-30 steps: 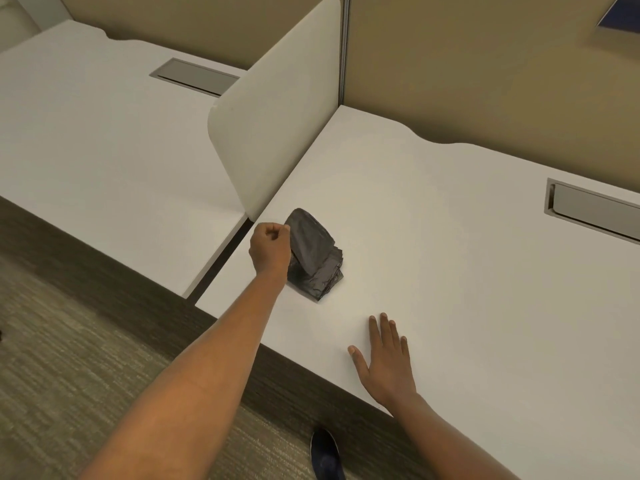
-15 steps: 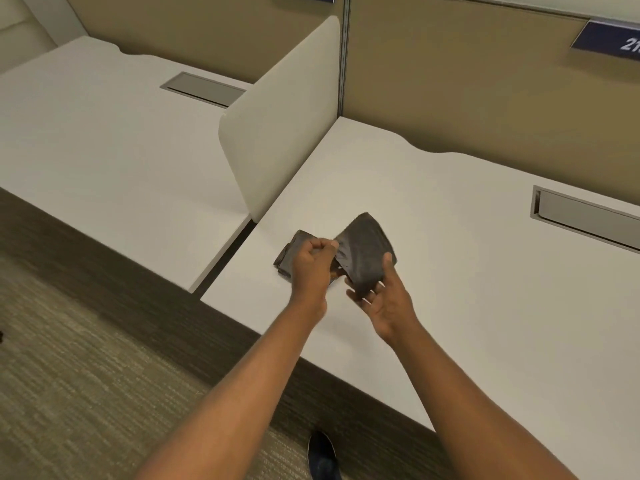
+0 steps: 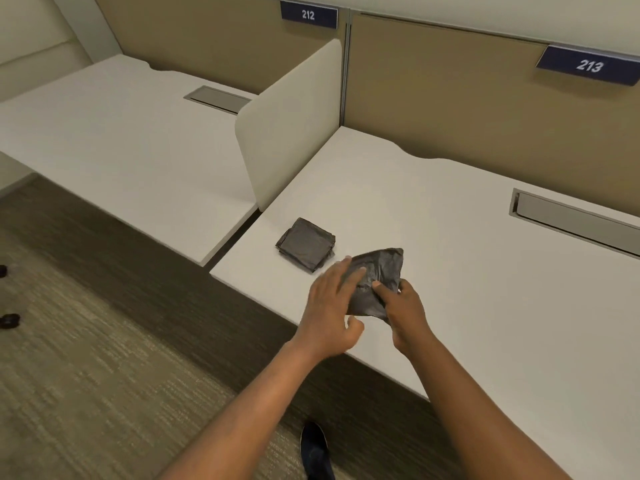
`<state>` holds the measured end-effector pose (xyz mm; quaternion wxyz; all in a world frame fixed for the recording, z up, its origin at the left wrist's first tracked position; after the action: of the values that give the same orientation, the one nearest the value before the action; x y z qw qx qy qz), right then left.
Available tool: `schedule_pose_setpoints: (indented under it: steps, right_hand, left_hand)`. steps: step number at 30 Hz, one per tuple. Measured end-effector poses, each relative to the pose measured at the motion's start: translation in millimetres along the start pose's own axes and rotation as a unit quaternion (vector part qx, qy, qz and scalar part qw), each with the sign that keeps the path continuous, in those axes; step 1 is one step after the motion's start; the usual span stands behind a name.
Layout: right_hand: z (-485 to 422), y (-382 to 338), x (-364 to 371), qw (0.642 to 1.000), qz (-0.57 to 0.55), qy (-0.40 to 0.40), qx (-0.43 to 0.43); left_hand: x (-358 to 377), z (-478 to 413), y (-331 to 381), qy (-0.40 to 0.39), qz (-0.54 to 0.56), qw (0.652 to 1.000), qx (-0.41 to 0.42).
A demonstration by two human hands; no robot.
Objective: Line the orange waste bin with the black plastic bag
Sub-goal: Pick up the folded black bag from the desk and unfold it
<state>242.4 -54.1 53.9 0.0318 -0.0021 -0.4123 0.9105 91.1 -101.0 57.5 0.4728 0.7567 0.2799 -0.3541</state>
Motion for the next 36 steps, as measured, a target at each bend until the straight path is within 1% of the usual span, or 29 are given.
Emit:
schedule_pose_setpoints:
  steps: [1, 2, 3, 5, 7, 10, 12, 14, 16, 18, 22, 23, 25, 31, 34, 36]
  right_hand:
    - [9.7, 5.4, -7.1, 1.000, 0.000, -0.013, 0.014]
    - [19.5, 10.7, -15.3, 0.999, -0.005, -0.029, 0.028]
    - [29.3, 16.1, -24.1, 0.998, -0.015, -0.046, 0.039]
    - [51.2, 25.7, -42.8, 0.995, -0.045, -0.075, 0.055]
    - [77.8, 33.8, -62.0, 0.993, -0.058, -0.085, 0.058]
    - [114.2, 47.3, -88.7, 0.995, 0.001, -0.088, 0.036]
    - [134.1, 56.7, -100.3, 0.995, 0.043, -0.092, 0.023]
    - [152.8, 64.6, -107.3, 0.990, 0.104, -0.090, -0.010]
    - [168.6, 73.0, -109.9, 0.980, 0.167, -0.094, -0.059]
    - [183.7, 80.9, -109.6, 0.971, 0.197, -0.104, -0.086]
    - [201.8, 94.5, -101.9, 0.962, 0.229, -0.104, -0.105]
    - [205.1, 97.7, -99.1, 0.963, 0.227, -0.101, -0.105]
    - [210.5, 104.6, -93.0, 0.967, 0.213, -0.097, -0.097]
    - [238.0, 125.2, -63.6, 0.971, 0.188, -0.124, -0.083]
    - [263.5, 140.8, -36.8, 0.972, 0.185, -0.128, -0.072]
    - [284.0, 155.8, -14.7, 0.966, 0.189, -0.177, -0.027]
  left_hand:
    - [4.4, 7.9, 12.8, -0.044, -0.020, 0.998, 0.033]
    - [8.5, 15.6, 25.9, -0.067, -0.032, 0.996, 0.050]
    - [11.3, 23.5, 39.5, -0.070, -0.034, 0.996, 0.052]
    - [14.1, 39.6, 65.7, -0.048, -0.007, 0.998, 0.027]
    - [17.2, 57.4, 90.4, -0.020, 0.033, 0.999, -0.006]
    - [20.9, 84.9, 126.8, 0.037, 0.115, 0.990, -0.070]
    - [21.5, 100.4, 146.2, 0.084, 0.177, 0.973, -0.123]
    - [21.5, 113.3, 159.9, 0.114, 0.249, 0.942, -0.192]
    - [21.2, 125.6, 170.6, 0.129, 0.339, 0.894, -0.262]
    - [17.0, 138.9, 178.7, 0.150, 0.405, 0.846, -0.314]
    - [5.1, 163.2, 181.2, 0.191, 0.504, 0.759, -0.365]
    - [1.0, 169.3, 180.7, 0.201, 0.518, 0.744, -0.371]
    - [-6.9, 182.6, 176.9, 0.223, 0.532, 0.723, -0.380]
    - [-44.6, 237.0, 155.1, 0.292, 0.567, 0.657, -0.402]
    - [-69.2, 273.5, 145.1, 0.287, 0.594, 0.636, -0.401]
    - [-85.6, 299.5, 138.7, 0.279, 0.613, 0.626, -0.393]
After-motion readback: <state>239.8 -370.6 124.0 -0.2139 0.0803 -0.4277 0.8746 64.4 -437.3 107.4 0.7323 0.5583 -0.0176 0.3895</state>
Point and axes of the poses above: each hand's wrist, its own z-axis away from the middle knuckle, its own x-axis out of the palm, y = z × x, the point moved 2 cm from there along -z, towards the middle knuckle, and after that the axes turned 11 degrees about x, right-handed, at the moved point
